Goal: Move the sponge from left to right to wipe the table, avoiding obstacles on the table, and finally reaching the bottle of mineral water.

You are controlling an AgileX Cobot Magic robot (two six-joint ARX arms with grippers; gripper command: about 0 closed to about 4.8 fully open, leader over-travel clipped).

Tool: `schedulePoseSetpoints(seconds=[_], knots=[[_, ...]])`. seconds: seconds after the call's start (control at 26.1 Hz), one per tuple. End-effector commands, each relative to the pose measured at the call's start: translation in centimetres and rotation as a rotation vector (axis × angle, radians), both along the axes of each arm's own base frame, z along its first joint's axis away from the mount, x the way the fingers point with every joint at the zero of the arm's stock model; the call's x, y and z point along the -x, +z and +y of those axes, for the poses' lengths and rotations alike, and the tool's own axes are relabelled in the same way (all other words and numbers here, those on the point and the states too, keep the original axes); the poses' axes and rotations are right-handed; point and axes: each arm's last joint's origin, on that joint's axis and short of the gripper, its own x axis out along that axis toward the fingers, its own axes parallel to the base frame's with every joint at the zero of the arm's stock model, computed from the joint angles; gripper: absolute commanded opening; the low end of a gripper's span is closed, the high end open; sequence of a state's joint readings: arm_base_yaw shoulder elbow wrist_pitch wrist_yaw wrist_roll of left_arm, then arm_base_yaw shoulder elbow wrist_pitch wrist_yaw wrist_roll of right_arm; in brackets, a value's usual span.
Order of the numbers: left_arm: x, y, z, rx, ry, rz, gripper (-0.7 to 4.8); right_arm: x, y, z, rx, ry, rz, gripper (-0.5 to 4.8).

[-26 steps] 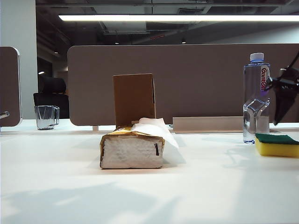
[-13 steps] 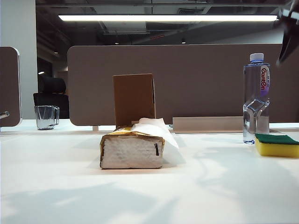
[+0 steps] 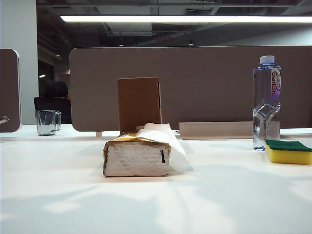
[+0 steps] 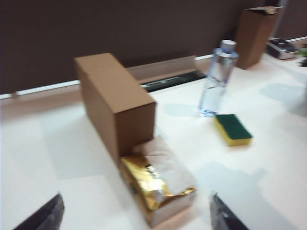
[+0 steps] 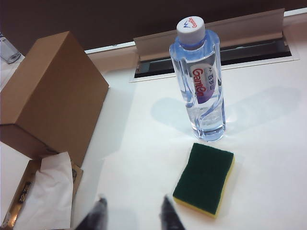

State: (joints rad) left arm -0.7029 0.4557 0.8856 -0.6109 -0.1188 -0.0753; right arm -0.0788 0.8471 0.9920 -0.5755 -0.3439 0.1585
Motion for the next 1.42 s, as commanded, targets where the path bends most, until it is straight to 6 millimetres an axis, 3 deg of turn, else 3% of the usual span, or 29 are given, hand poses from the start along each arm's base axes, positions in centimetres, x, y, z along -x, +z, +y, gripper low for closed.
schedulePoseSetpoints(seconds=[0.04,0.11,0.23,0.42,0.92,1.11,1.26,1.42], knots=[[-0.1,0.2,0.4,-0.062,0.108,-0.057,3.61,1.5,-1.5,0.2,0.0,0.009,-0.027,1.44],[-0.1,0.2,0.6,-0.104,0.155,-0.083,3.33,2.3,-3.1,0.3,-0.018,0.033,-0.051,1.07],[0.0,0.3,0.8,-0.13,0.188,-0.099,3.33,2.8,-4.3,0.3,-0.012,0.037,-0.073,0.51],[0.3,0.1,1.3,-0.168,0.24,-0.107,3.3,3.0,-5.2,0.4,-0.001,0.042,-0.072,0.48],[1.4,-0.7,2.7,-0.203,0.33,-0.065,2.95,3.0,-5.4,0.9,0.022,0.088,-0.064,0.49],[1.6,-1.1,3.2,-0.23,0.369,-0.032,2.92,3.0,-6.5,0.9,0.019,0.09,-0.035,0.49],[2.5,-1.4,3.9,-0.229,0.42,-0.019,2.85,3.4,-7.0,1.0,0.019,0.089,-0.039,0.49],[4.5,-2.0,5.3,-0.171,0.504,-0.028,2.72,3.9,-7.5,1.0,0.02,0.089,-0.047,0.48]])
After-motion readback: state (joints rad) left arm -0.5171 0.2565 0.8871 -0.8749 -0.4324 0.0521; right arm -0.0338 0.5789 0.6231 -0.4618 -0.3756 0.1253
